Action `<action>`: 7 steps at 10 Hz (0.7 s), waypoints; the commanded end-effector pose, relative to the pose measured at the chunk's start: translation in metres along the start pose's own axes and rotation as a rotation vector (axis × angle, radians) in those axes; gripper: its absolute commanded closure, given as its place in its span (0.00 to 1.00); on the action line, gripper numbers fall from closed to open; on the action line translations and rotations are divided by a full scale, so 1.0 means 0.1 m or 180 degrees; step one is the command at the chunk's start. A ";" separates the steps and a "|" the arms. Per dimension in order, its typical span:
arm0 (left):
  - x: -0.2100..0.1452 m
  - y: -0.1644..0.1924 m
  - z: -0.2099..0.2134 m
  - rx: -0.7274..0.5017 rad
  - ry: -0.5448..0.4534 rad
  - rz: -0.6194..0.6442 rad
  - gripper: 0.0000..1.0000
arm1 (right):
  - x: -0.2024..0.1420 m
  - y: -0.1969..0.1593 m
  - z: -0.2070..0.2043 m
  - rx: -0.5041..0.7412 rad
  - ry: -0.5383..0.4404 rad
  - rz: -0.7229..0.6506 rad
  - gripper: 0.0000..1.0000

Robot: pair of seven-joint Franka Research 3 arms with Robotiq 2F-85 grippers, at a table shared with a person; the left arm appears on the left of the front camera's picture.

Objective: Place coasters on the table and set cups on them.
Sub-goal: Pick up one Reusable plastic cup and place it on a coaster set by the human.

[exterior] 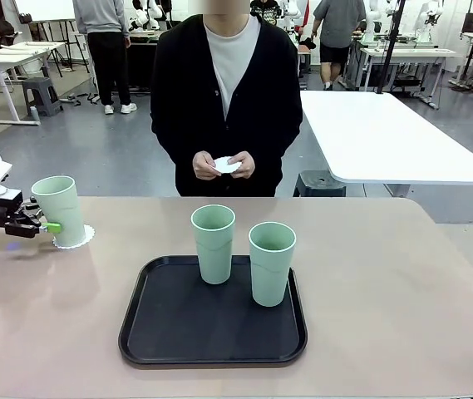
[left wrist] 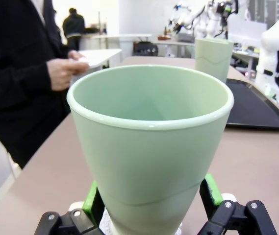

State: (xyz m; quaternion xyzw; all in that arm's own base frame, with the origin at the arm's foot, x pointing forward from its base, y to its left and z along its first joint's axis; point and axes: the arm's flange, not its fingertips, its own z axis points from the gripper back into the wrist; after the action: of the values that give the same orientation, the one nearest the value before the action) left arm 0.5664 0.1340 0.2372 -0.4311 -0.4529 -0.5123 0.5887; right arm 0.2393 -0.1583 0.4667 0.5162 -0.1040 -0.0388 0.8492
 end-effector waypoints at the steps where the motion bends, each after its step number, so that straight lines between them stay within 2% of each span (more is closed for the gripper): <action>1: 0.03 0.04 0.04 -0.0070 0.0099 0.0046 0.00 | 0.00 0.00 0.00 0.0025 0.0011 0.0010 0.00; 7: 0.10 0.10 0.16 -0.0088 0.0214 0.0108 0.00 | 0.00 0.00 0.00 0.0025 0.0011 0.0010 0.00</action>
State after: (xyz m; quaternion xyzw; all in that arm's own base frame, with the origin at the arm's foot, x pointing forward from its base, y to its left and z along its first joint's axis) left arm 0.5719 0.1439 0.2460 -0.4278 -0.4321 -0.5192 0.6006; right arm 0.2393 -0.1583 0.4667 0.5162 -0.1040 -0.0388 0.8492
